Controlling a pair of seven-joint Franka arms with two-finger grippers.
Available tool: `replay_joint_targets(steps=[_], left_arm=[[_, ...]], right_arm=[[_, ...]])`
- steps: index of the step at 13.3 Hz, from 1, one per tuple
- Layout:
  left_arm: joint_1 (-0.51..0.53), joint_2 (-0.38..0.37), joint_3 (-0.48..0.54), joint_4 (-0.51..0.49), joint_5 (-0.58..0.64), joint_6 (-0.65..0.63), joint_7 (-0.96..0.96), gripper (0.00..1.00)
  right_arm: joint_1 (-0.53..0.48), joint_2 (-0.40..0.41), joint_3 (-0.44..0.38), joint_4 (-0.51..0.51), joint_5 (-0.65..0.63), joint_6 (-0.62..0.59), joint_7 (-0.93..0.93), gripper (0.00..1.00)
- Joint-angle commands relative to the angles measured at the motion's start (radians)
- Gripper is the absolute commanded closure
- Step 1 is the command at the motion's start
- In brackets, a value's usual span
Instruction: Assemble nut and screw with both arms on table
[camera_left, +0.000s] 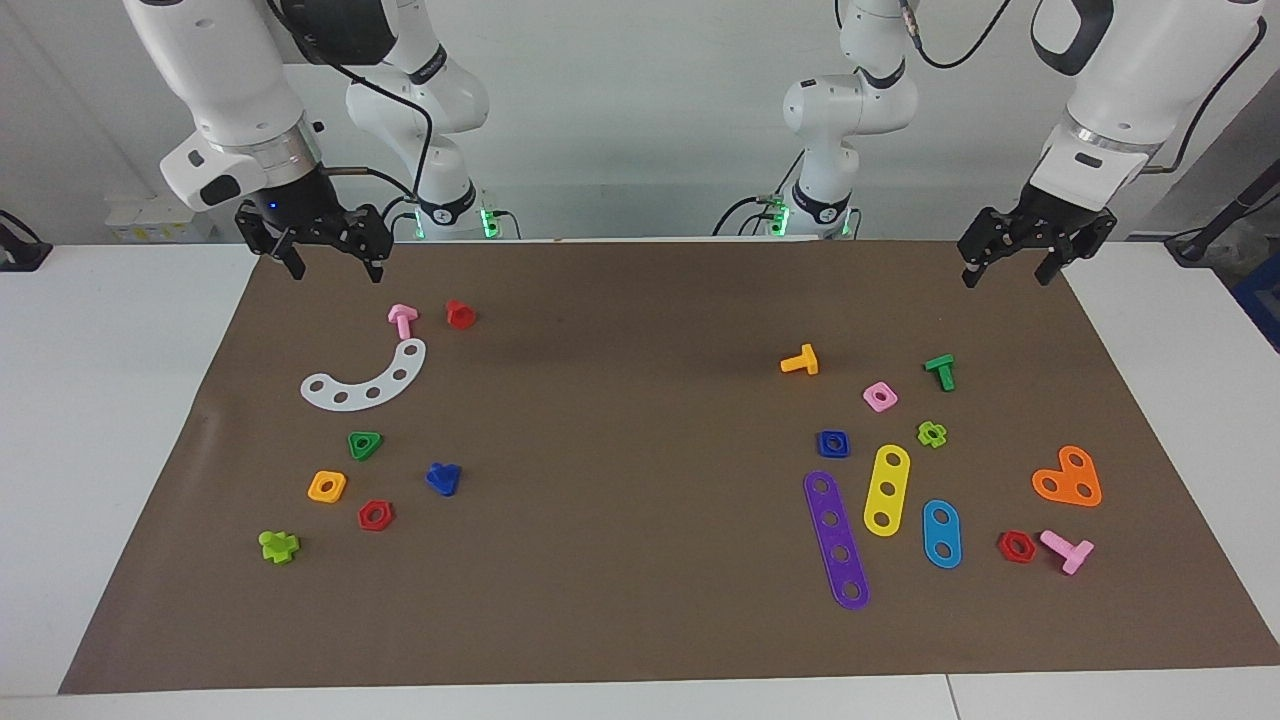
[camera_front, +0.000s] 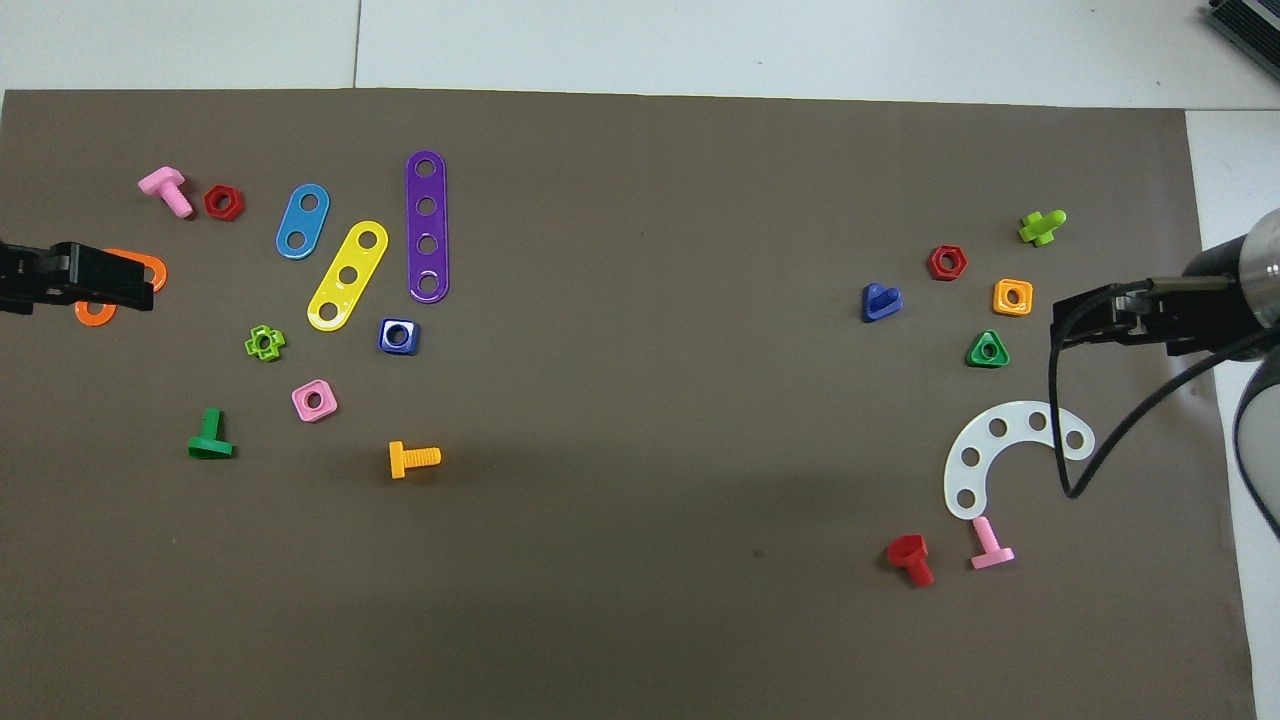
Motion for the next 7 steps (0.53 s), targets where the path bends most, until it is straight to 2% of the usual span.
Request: replay_joint_targets(steps=[1, 7], left_arm=[[0.006, -0.029, -0.001, -0.031, 0.001, -0.003, -0.009, 0.00], [0.006, -0.029, -0.001, -0.031, 0.001, -0.003, -0.009, 0.00]], right_arm=[[-0.012, -0.026, 0.007, -0.027, 0.021, -0.002, -0.018, 0.00], [-0.020, -0.024, 0.007, -0.025, 0.021, 0.000, -0.025, 0.00]])
